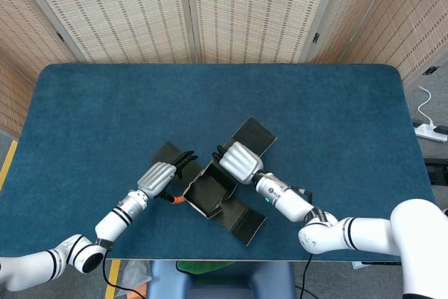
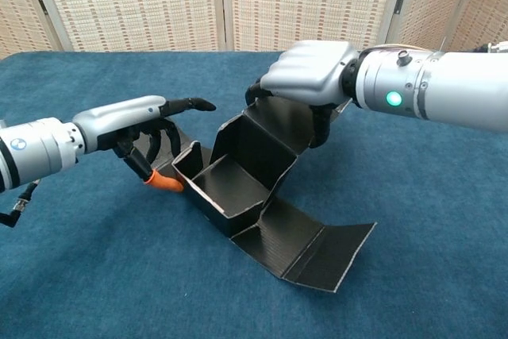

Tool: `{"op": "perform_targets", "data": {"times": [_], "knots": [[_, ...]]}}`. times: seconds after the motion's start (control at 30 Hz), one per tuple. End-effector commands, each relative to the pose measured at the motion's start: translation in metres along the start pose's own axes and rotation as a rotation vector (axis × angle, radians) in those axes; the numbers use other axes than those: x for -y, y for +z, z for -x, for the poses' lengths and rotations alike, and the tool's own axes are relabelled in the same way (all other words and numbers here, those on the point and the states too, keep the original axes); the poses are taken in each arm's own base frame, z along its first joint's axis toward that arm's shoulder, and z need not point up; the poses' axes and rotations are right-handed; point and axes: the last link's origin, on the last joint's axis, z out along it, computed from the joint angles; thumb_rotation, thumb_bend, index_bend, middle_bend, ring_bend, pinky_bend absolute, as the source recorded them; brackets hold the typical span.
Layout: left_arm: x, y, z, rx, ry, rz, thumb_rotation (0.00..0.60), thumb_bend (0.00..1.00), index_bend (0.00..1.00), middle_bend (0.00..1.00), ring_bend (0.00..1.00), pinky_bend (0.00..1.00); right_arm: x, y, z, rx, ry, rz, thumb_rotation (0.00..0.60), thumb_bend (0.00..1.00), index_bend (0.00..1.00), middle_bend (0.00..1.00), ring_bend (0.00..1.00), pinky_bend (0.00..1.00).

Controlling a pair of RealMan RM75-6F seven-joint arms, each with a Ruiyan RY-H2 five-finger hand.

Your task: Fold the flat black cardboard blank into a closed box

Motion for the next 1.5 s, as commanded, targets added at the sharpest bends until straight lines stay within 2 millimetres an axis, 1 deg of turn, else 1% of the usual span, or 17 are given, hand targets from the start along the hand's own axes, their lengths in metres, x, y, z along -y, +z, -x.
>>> {"op": "perform_targets", "data": {"times": [0.03,0.13,0.33,0.5,0.7,0.8,0.83,0.87,0.9,0.93,0.97,1.0,1.03,1.13,1.3,1.4,1.5], "knots": [[-0.001,0.002,0.0,0.055,-0.073,-0.01,0.6,0.2,0.0,0.0,0.45,0.61,0.0,0.002,-0.004,-0.037,-0.069,-0.049,0.6,0.24,0.55,0.48,0.78,1.0],[-0.001,0.003,0.003,0.095,-0.14,-0.02,0.6,0.2,0.0,0.0,0.45,0.61,0.001,0.003,-0.006,-0.074,-0.13,-0.079,0.6,0.24,0.55,0.48,0.78,1.0],[0.002,0.006,0.01,0.147,-0.248,-0.039,0.6,0.2,0.0,0.0,0.45,0.61,0.004,0.005,-0.011,-0.127,-0.196,-0.135,0.6,0.24,0.55,0.47,0.78,1.0],[0.002,0.007,0.015,0.182,-0.34,-0.044,0.6,0.2,0.0,0.0,0.45,0.61,0.005,0.008,-0.014,-0.168,-0.194,-0.162,0.6,0.24,0.55,0.47,0.78,1.0],[0.002,0.006,0.022,0.24,-0.434,-0.047,0.6,0.2,0.05,0.01,0.46,0.61,0.006,0.013,-0.015,-0.202,-0.185,-0.169,0.6,0.25,0.55,0.44,0.78,1.0],[0.003,0.008,0.024,0.24,-0.461,-0.042,0.6,0.2,0.11,0.07,0.48,0.61,0.007,0.016,-0.016,-0.209,-0.182,-0.168,0.6,0.25,0.55,0.42,0.78,1.0],[0.003,0.009,0.024,0.238,-0.479,-0.044,0.6,0.2,0.14,0.11,0.49,0.61,0.008,0.017,-0.016,-0.211,-0.176,-0.167,0.6,0.25,0.53,0.39,0.78,1.0],[0.003,0.009,0.024,0.237,-0.495,-0.046,0.6,0.2,0.16,0.13,0.49,0.61,0.008,0.017,-0.016,-0.215,-0.171,-0.166,0.6,0.25,0.52,0.38,0.78,1.0],[0.004,0.01,0.025,0.238,-0.508,-0.049,0.6,0.2,0.2,0.17,0.5,0.61,0.009,0.017,-0.016,-0.219,-0.168,-0.163,0.6,0.25,0.48,0.34,0.78,1.0],[0.004,0.01,0.025,0.242,-0.519,-0.053,0.6,0.2,0.22,0.19,0.5,0.61,0.009,0.018,-0.017,-0.225,-0.166,-0.159,0.6,0.25,0.4,0.28,0.77,1.0],[0.005,0.01,0.025,0.244,-0.522,-0.054,0.6,0.2,0.25,0.22,0.51,0.61,0.009,0.018,-0.017,-0.229,-0.161,-0.156,0.6,0.25,0.36,0.25,0.77,1.0],[0.005,0.01,0.025,0.245,-0.521,-0.054,0.6,0.2,0.26,0.24,0.51,0.61,0.01,0.018,-0.016,-0.229,-0.153,-0.155,0.6,0.25,0.28,0.19,0.76,1.0],[0.006,0.011,0.025,0.245,-0.519,-0.053,0.6,0.2,0.27,0.25,0.51,0.61,0.009,0.017,-0.016,-0.23,-0.148,-0.152,0.6,0.26,0.19,0.13,0.75,1.0],[0.007,0.01,0.024,0.243,-0.528,-0.054,0.6,0.2,0.28,0.25,0.51,0.6,0.007,0.016,-0.015,-0.232,-0.159,-0.134,0.6,0.26,0.01,0.02,0.72,1.0],[0.009,0.007,0.022,0.24,-0.525,-0.054,0.6,0.2,0.28,0.25,0.51,0.6,-0.002,0.008,-0.013,-0.211,-0.14,-0.094,0.6,0.27,0.0,0.0,0.67,1.0],[0.012,0.004,0.019,0.235,-0.533,-0.057,0.6,0.2,0.28,0.25,0.52,0.6,-0.007,-0.004,-0.014,-0.207,-0.102,-0.073,0.6,0.27,0.0,0.0,0.66,1.0],[0.014,0.0,0.015,0.227,-0.558,-0.063,0.6,0.2,0.28,0.25,0.51,0.6,-0.012,-0.023,-0.017,-0.228,-0.033,-0.059,0.6,0.28,0.0,0.0,0.66,1.0]]}}
